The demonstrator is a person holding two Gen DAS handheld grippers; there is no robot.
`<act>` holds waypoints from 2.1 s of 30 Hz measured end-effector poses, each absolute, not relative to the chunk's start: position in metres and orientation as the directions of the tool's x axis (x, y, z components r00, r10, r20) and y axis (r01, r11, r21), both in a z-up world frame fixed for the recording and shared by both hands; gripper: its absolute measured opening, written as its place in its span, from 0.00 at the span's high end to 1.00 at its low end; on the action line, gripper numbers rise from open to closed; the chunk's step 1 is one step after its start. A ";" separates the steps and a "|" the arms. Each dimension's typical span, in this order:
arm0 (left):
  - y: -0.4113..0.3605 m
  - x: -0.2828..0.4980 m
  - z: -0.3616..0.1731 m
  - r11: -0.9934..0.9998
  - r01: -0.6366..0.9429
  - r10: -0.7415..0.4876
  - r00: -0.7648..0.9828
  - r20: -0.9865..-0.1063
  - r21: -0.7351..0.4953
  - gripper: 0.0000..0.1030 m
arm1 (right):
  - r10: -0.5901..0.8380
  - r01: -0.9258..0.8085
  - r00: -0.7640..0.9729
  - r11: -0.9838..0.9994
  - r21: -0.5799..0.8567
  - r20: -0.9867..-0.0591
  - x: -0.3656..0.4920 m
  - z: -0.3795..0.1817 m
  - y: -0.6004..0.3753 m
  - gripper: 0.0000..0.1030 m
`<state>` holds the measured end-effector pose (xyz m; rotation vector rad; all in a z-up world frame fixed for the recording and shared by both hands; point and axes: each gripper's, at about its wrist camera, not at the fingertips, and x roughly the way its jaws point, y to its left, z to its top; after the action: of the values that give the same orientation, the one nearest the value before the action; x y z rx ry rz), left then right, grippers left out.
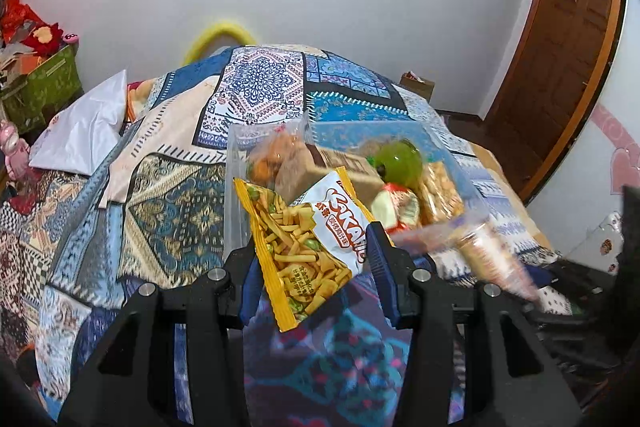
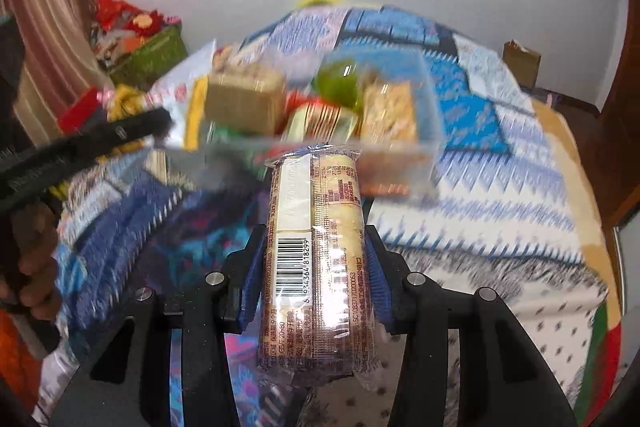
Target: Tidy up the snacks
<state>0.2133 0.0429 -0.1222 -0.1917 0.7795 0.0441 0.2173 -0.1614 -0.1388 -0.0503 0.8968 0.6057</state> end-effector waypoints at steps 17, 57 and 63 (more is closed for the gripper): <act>0.051 0.262 -0.147 0.987 -0.110 -0.009 0.694 -0.720 -0.118 0.57 | 0.512 -0.525 0.499 0.821 0.226 -0.699 0.279 -0.124 -0.121 0.59; 0.050 0.162 -0.075 0.985 -0.096 -0.008 0.803 -0.596 -0.142 0.37 | 0.509 -0.534 0.554 0.824 0.188 -0.658 0.222 -0.087 -0.153 0.47; 0.043 0.122 -0.047 0.987 -0.090 0.013 0.872 -0.489 -0.135 0.31 | 0.532 -0.535 0.635 0.826 0.179 -0.560 0.188 -0.052 -0.173 0.35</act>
<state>0.1215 0.0431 -0.0468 -0.1554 0.5085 0.0539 0.1883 -0.1725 -0.0522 -0.0039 0.6381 0.6095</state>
